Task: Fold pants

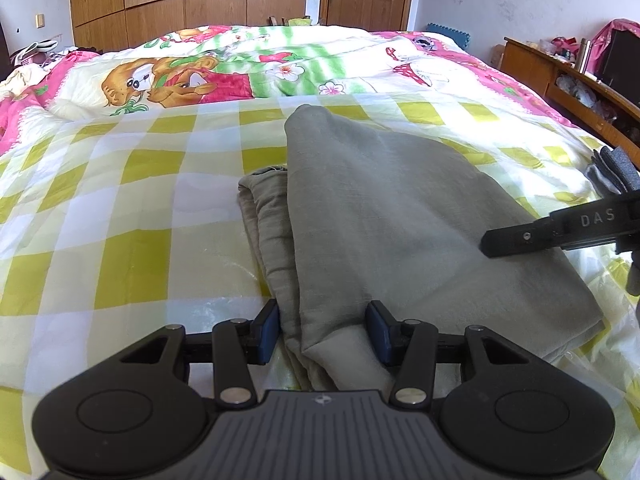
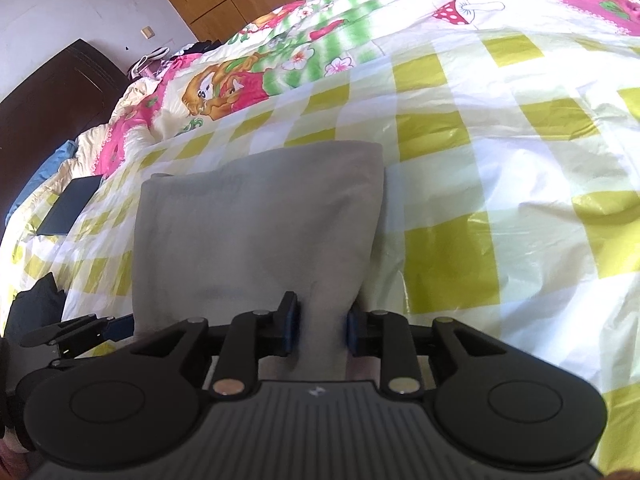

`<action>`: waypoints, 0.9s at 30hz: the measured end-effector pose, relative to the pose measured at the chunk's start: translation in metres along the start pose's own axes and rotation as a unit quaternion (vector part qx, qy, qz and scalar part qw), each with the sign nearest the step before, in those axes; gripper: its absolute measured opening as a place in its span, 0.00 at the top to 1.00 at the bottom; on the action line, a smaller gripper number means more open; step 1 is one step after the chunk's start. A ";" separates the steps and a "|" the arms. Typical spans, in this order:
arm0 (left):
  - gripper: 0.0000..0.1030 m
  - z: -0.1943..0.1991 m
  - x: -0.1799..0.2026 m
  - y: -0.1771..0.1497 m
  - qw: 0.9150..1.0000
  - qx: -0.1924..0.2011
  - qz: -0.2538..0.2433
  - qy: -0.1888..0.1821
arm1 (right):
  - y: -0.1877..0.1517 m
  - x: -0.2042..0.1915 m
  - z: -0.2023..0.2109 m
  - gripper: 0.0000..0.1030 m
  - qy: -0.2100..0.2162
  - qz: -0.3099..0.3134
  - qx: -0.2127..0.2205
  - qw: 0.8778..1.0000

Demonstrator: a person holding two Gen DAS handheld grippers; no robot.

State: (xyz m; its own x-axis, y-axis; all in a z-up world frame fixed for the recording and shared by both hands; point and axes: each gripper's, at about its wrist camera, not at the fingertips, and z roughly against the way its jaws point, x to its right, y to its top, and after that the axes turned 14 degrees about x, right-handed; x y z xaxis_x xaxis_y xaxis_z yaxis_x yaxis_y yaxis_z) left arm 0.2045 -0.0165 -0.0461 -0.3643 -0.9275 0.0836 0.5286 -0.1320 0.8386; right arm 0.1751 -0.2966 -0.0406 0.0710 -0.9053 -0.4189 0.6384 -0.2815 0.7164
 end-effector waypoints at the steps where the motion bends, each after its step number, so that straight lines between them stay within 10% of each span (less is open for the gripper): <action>1: 0.41 0.000 0.000 0.000 1.000 0.000 0.000 0.001 | -0.001 -0.001 0.001 0.74 0.001 0.002 -0.002 1.000; 14: 0.41 0.005 -0.006 -0.004 1.000 0.002 0.003 -0.007 | -0.002 0.030 -0.012 0.72 0.038 -0.098 -0.017 0.994; 27: 0.41 0.023 -0.016 0.000 1.000 0.009 0.025 -0.005 | 0.011 -0.004 -0.001 0.75 -0.015 0.013 0.000 1.000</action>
State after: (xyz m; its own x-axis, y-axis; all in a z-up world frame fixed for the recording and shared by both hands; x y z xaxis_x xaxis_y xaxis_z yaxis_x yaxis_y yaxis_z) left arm 0.1929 0.0063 -0.0346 -0.3456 -0.9293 0.1302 0.5330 -0.0802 0.8423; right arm 0.1824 -0.2961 -0.0314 0.0646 -0.9210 -0.3843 0.6366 -0.2585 0.7266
